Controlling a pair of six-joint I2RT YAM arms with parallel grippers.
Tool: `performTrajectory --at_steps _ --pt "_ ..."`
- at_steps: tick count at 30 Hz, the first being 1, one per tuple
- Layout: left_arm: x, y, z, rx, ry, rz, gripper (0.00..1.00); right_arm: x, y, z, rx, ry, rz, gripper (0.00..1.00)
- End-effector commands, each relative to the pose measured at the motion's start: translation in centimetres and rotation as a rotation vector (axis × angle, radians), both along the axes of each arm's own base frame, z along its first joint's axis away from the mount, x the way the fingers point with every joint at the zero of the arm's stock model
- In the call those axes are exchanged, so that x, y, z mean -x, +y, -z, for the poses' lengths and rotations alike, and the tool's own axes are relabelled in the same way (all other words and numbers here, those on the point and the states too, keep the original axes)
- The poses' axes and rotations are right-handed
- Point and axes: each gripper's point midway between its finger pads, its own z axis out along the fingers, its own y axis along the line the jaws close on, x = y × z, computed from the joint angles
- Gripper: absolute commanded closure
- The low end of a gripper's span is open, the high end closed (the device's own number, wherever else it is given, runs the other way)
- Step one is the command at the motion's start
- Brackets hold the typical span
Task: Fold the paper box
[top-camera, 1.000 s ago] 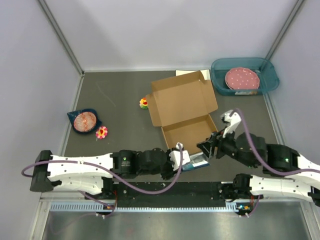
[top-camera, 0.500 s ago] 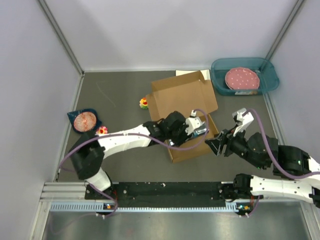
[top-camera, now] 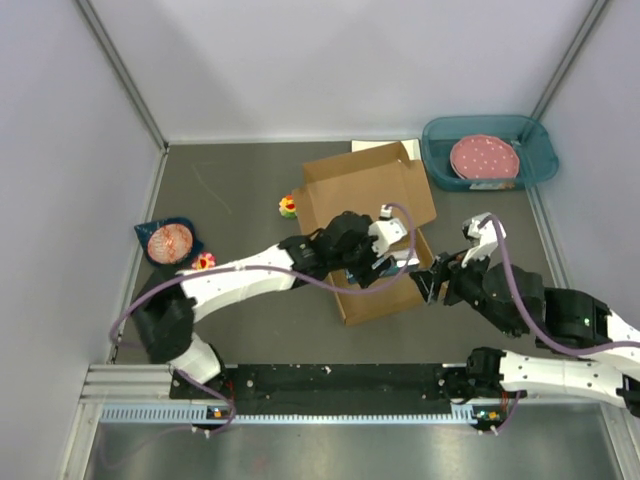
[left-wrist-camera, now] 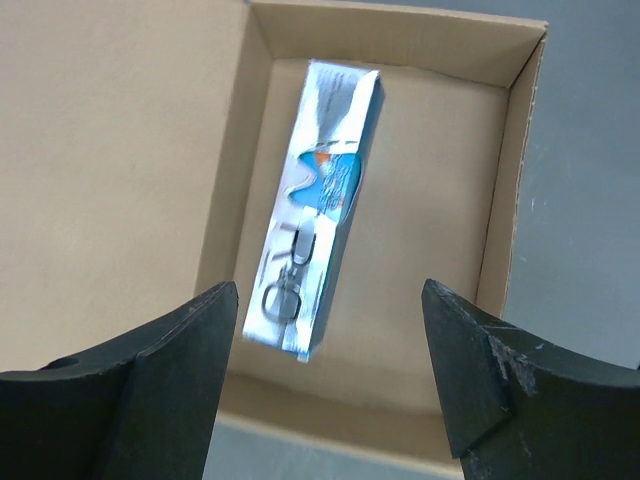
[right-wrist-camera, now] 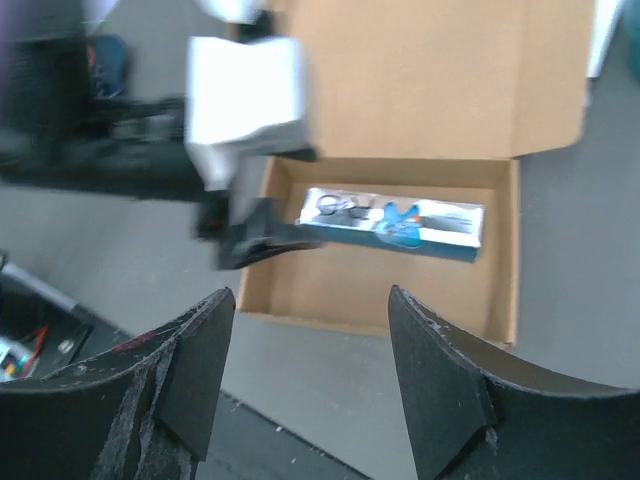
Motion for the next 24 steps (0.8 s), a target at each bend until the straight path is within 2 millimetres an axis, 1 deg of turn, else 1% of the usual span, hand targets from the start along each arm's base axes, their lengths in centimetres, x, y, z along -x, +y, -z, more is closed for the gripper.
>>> performTrajectory --at_steps 1,2,3,4,5,6,7,8,9,10,11,12,13,14,15,17,18,19,20,23,24 --pt "-0.1 4.0 -6.4 0.186 -0.085 -0.201 0.20 -3.2 -1.8 1.0 0.087 -0.013 0.190 0.35" --pt "0.0 4.7 -6.5 0.225 -0.054 -0.272 0.21 -5.0 -3.5 1.7 0.101 0.016 0.299 0.35" --pt "-0.1 6.2 -5.3 0.212 -0.046 -0.338 0.23 -5.5 -2.8 2.7 0.090 0.071 0.273 0.35" --pt "0.3 7.2 -6.1 0.252 -0.042 -0.381 0.25 -6.6 -2.8 4.0 0.097 0.119 0.288 0.35" --pt "0.5 8.0 -6.1 0.304 -0.004 -0.470 0.25 -9.1 -5.0 5.1 0.051 0.155 0.409 0.35" --pt "0.4 9.7 -4.4 0.292 0.003 -0.551 0.26 -9.5 -4.2 6.1 -0.003 0.208 0.366 0.35" --pt "0.6 10.5 -5.2 0.357 0.004 -0.590 0.26 -10.6 -4.9 7.1 -0.029 0.232 0.401 0.35" --pt "0.9 11.0 -4.6 0.396 0.032 -0.629 0.25 -11.8 -5.8 9.2 -0.035 0.272 0.448 0.35" --pt "1.4 12.0 -2.8 0.389 0.049 -0.653 0.25 -13.2 -5.9 9.0 -0.047 0.233 0.470 0.35" --pt "1.4 12.8 -3.2 0.427 0.044 -0.689 0.25 -13.9 -6.2 9.5 -0.029 0.222 0.496 0.34" --pt "1.8 13.2 -2.8 0.450 0.070 -0.713 0.25 -14.9 -6.4 10.9 0.020 0.247 0.511 0.34" --pt "2.1 13.9 -2.0 0.443 0.080 -0.735 0.25 -15.9 -6.3 10.9 0.022 0.226 0.526 0.34" --pt "2.4 15.9 -2.0 0.458 0.073 -0.798 0.26 -17.8 -6.1 12.7 0.054 0.259 0.551 0.34" --pt "2.5 16.6 -1.5 0.453 0.070 -0.820 0.26 -18.3 -6.1 13.0 0.058 0.263 0.564 0.34" --pt "2.5 17.6 -2.2 0.485 0.050 -0.855 0.26 -18.8 -6.3 13.1 0.057 0.254 0.583 0.34" --pt "2.7 19.1 -2.2 0.507 0.034 -0.893 0.27 -19.2 -7.1 14.5 0.058 0.286 0.633 0.35" --pt "2.7 19.7 -2.2 0.522 0.028 -0.917 0.27 -19.3 -7.4 14.9 0.047 0.294 0.647 0.35" --pt "2.6 20.6 -2.2 0.536 0.014 -0.957 0.27 -18.9 -7.5 16.2 0.041 0.322 0.652 0.35" --pt "2.8 21.2 -1.9 0.550 0.006 -0.968 0.27 -19.0 -7.6 16.8 0.030 0.331 0.651 0.36" --pt "2.6 22.2 -1.6 0.573 -0.027 -0.999 0.27 -18.6 -7.3 19.3 0.047 0.383 0.633 0.36" --pt "2.5 22.4 -1.5 0.575 -0.034 -1.008 0.27 -18.4 -7.2 20.5 0.065 0.416 0.628 0.37"
